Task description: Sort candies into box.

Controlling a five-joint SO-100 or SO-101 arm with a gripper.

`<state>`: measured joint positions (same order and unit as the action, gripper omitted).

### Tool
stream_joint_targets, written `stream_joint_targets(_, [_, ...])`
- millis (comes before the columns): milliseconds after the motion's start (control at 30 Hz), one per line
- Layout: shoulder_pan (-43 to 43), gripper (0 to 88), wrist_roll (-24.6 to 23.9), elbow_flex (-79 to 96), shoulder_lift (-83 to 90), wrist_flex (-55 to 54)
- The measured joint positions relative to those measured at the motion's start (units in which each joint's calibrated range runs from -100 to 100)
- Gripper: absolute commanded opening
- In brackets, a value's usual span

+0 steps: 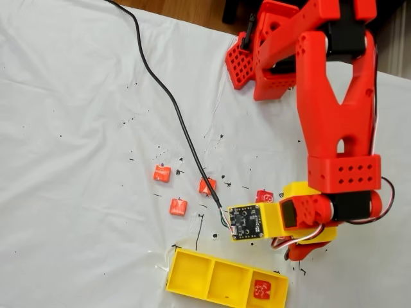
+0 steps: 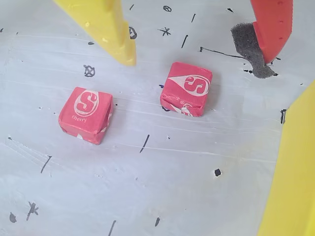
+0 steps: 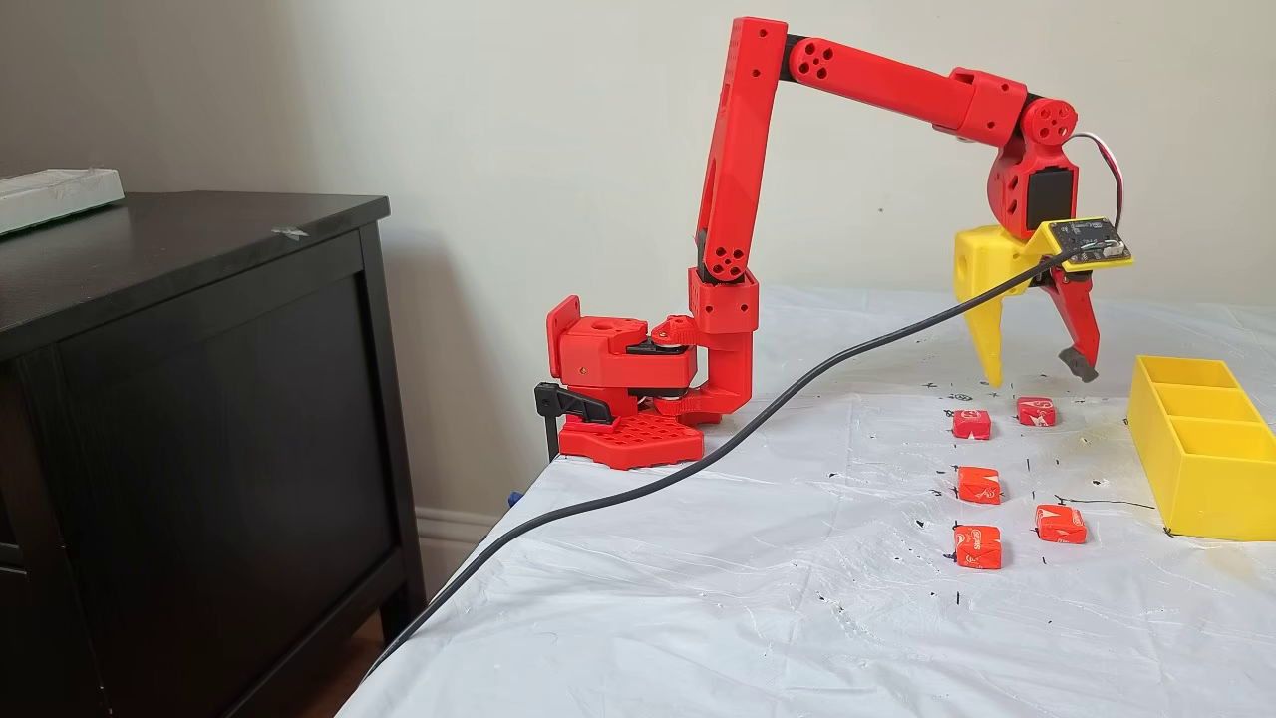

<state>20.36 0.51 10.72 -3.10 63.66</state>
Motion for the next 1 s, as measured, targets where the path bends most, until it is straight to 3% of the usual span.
stream_joint_targets(1000, [-0.5,28.8,-0.5,-10.3,-12.4,0.8])
